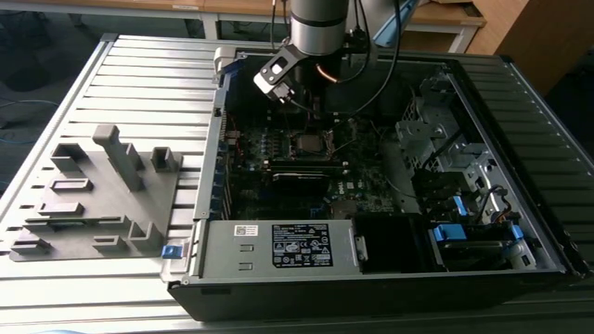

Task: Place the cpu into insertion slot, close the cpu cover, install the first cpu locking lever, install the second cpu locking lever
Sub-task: 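Close the cpu cover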

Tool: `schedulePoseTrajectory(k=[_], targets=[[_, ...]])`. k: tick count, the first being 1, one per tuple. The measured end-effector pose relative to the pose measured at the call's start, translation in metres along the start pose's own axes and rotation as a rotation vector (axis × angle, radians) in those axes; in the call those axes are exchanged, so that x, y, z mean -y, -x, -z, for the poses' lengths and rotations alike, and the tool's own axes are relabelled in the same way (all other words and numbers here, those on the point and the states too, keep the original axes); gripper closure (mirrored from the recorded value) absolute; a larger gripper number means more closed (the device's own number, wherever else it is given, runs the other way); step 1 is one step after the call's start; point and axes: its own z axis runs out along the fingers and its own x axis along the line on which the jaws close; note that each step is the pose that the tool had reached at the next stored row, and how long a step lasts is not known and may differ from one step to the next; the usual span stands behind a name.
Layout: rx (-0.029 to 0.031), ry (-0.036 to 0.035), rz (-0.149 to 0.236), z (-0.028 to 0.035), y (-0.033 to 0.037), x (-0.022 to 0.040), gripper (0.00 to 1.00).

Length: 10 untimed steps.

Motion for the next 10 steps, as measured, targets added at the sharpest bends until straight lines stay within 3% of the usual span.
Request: schedulePoseTrajectory(k=[10], targets=[[-0.0004,0.0000,0.000,0.0159,0.0001,-0.0013,0.89]])
